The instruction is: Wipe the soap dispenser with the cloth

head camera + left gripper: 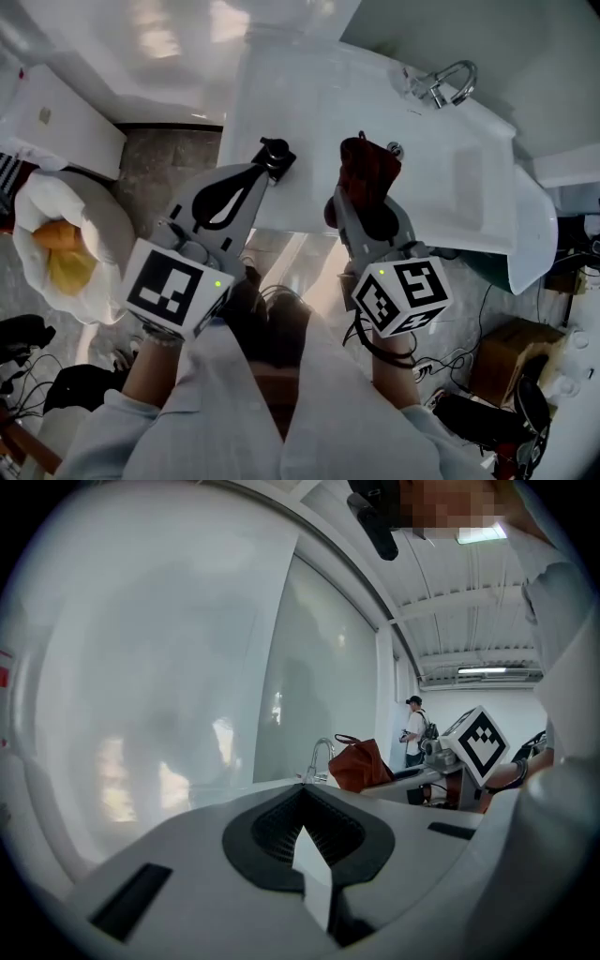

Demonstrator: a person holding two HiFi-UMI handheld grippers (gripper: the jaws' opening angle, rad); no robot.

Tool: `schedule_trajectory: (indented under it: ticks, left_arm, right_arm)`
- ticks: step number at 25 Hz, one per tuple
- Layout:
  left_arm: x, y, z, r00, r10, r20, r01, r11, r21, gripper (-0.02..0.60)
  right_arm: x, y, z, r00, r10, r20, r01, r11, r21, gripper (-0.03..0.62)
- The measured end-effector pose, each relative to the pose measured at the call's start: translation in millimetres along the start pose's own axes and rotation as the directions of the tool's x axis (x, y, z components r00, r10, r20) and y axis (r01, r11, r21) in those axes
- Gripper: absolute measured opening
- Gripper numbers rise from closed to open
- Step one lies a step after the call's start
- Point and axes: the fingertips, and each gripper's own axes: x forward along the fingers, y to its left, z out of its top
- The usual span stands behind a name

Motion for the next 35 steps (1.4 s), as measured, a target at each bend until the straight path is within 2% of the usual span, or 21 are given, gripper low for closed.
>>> schedule_trajectory:
  ticks: [11, 16, 25, 35]
  left_arm:
    - [16, -71, 13, 1.000, -0.017, 0.013, 0.017, 1.000, 0.008, 0.005]
    - [17, -93, 15, 1.000, 0.004, 0.020, -0.004, 1.000, -0.010, 0.005]
    - [8, -141, 15, 0.999, 0.042, 0.030, -0.042, 0.999, 0.000, 0.005]
    - [-12, -192, 2, 0.995, 0.090, 0.033, -0.090, 0.996, -0.002, 0.005]
  right_arm:
    - [-65, -34, -13, 1.000, 0.000, 0.016, -0.001, 1.000, 0.014, 0.083]
    - [-89, -41, -14, 1.000, 0.014, 0.027, -0.014, 1.000, -0.005, 0.083]
    - [-135, -48, -19, 0.996, 0.046, 0.071, -0.046, 0.999, -0.003, 0.083]
    - [-189, -49, -30, 0.991, 0.080, 0.107, -0.078, 0.997, -0.027, 0.083]
